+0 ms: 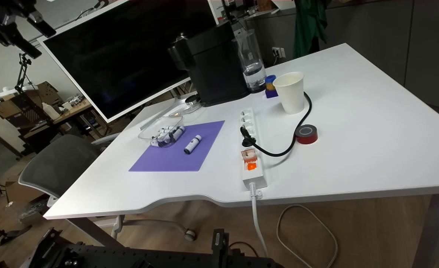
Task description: Pick up the small bottle from the table and put it in the plastic container.
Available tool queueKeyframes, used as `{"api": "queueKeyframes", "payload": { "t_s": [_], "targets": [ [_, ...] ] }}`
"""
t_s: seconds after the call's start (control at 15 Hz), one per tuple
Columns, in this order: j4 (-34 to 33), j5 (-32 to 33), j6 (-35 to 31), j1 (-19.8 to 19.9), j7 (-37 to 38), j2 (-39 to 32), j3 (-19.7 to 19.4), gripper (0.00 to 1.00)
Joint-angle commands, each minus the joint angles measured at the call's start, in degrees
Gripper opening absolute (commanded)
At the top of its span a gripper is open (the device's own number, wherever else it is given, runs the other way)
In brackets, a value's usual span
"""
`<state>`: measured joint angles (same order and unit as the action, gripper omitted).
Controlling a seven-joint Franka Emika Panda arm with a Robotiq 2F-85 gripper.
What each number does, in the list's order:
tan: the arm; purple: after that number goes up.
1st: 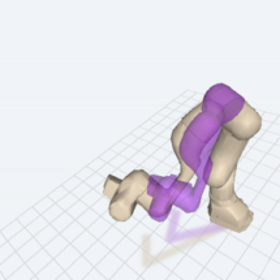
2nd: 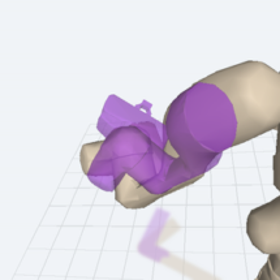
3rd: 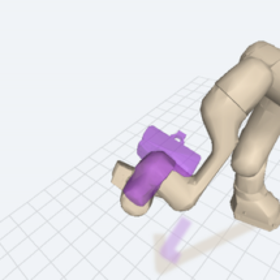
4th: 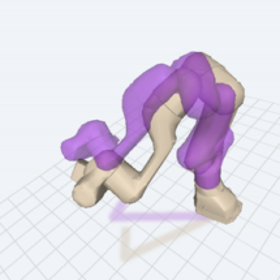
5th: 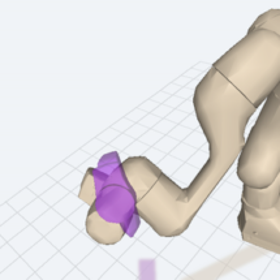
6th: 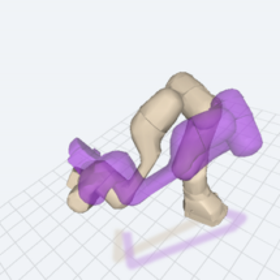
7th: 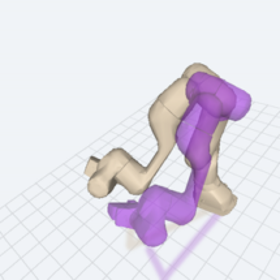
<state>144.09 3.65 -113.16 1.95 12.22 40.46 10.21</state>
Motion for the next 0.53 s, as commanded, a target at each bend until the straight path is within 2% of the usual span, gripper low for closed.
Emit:
{"api": "queueKeyframes", "payload": {
  "t_s": [0.0,0.27,0.47],
  "targets": [
    [-0.2,0.6,0.2,-1.0,0.5,-0.2,-0.8,1.0],
    [0.3,-0.9,-2.8,0.8,-1.6,-3.9,-5.7,1.0],
    [1.9,-0.6,-3.9,1.2,-3.8,-4.2,-6.6,1.0]
  ]
}}
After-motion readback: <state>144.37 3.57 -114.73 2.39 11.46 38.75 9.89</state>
